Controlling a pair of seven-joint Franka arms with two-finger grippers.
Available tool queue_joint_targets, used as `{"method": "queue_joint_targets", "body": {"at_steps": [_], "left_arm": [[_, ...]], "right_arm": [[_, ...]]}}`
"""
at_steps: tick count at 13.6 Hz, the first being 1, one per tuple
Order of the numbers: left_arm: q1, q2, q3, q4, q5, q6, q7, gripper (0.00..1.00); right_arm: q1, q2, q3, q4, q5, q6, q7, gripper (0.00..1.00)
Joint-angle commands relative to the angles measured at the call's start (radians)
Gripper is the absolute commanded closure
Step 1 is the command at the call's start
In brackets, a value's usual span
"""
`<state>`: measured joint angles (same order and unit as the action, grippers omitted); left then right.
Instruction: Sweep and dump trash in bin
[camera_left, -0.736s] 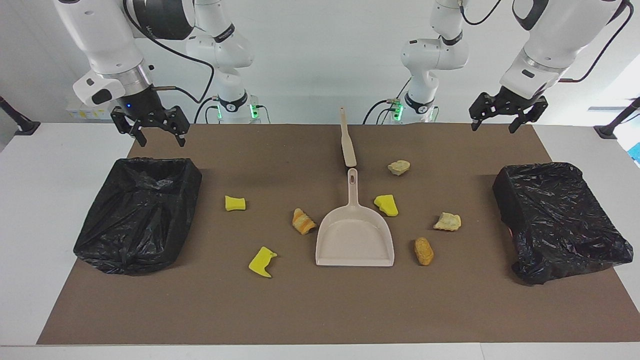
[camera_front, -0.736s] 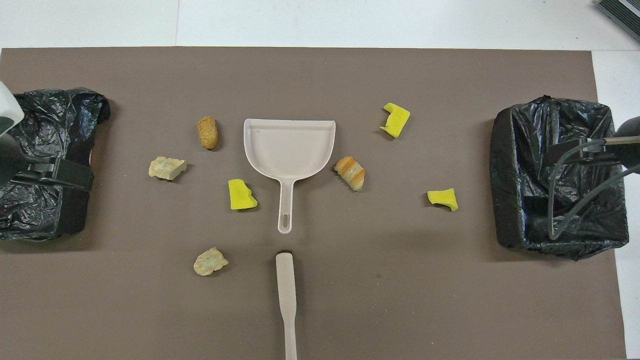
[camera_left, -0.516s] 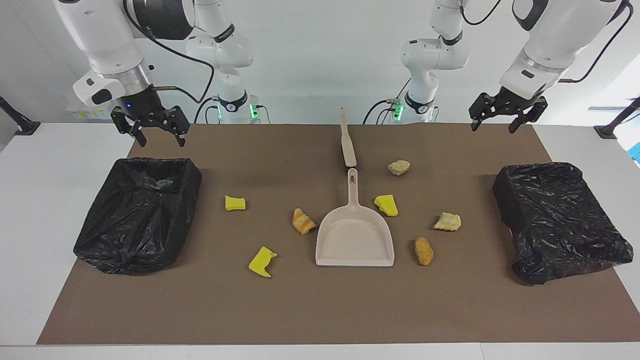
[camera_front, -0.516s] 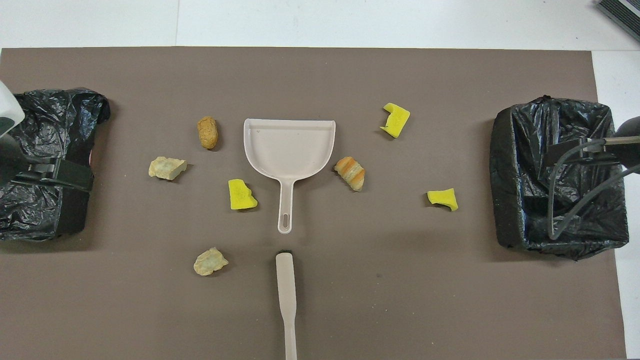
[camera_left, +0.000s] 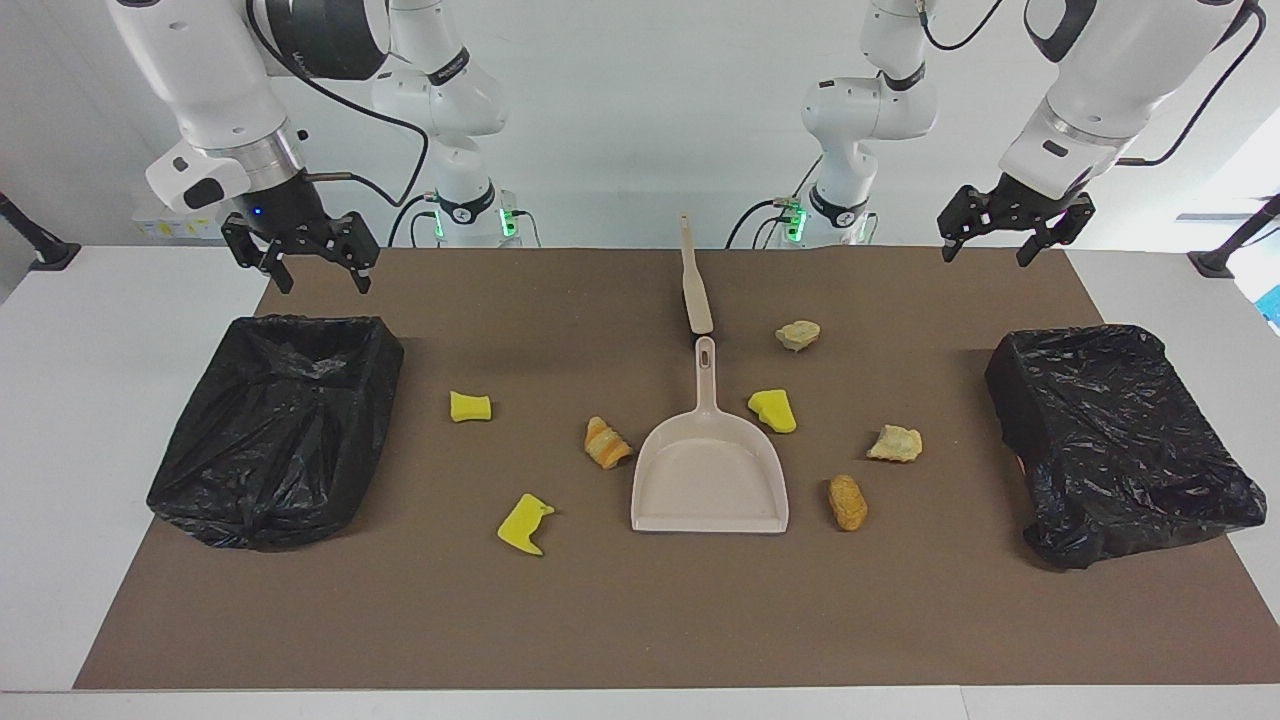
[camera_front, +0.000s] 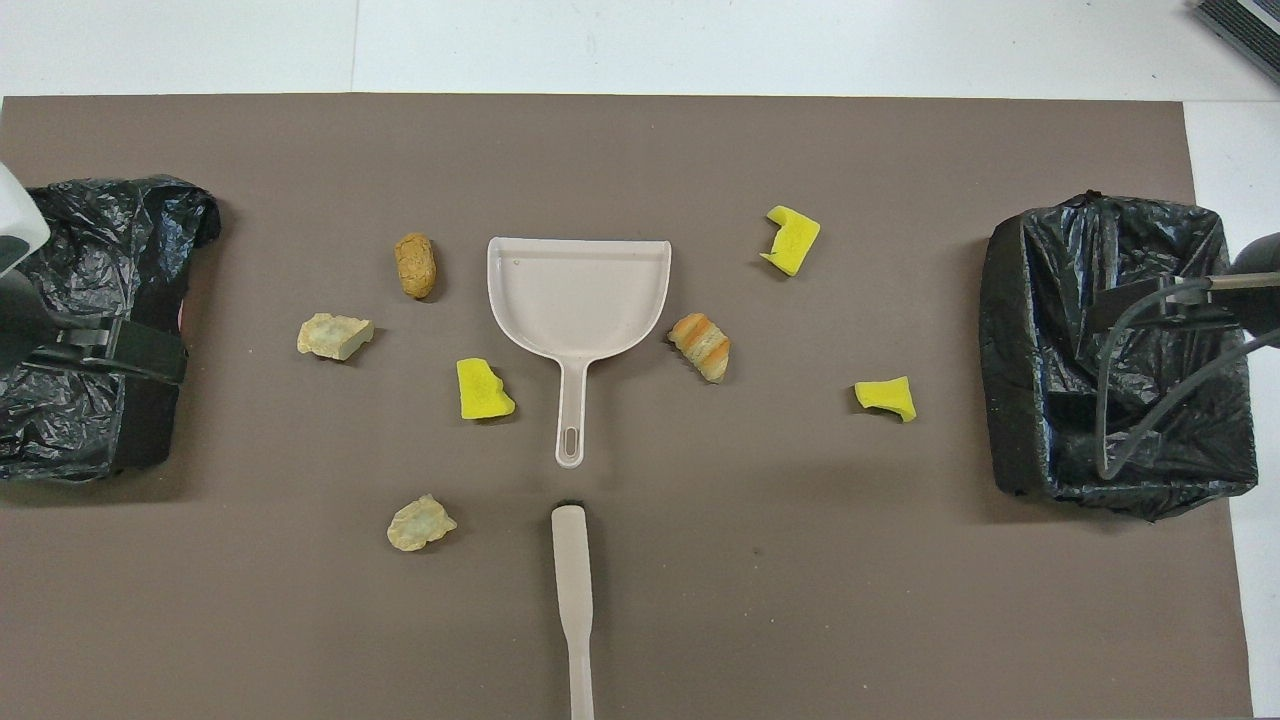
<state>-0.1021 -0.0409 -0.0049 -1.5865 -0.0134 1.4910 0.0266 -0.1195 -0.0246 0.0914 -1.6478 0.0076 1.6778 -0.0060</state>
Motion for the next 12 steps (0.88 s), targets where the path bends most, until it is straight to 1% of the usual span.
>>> {"method": "queue_joint_targets", "body": {"at_steps": [1,12], "left_arm": [[0.012,-0.022,-0.006,-0.026,-0.008,0.003,0.015,0.00],[0.013,-0.024,-0.006,-0.009,-0.010,0.006,0.021,0.00]], "right_arm": [[0.000,-0.003,0.004,-0.007,-0.002,0.008,0.015,0.00],[0.000,-0.003,0.004,-0.007,-0.002,0.008,0.015,0.00]]}}
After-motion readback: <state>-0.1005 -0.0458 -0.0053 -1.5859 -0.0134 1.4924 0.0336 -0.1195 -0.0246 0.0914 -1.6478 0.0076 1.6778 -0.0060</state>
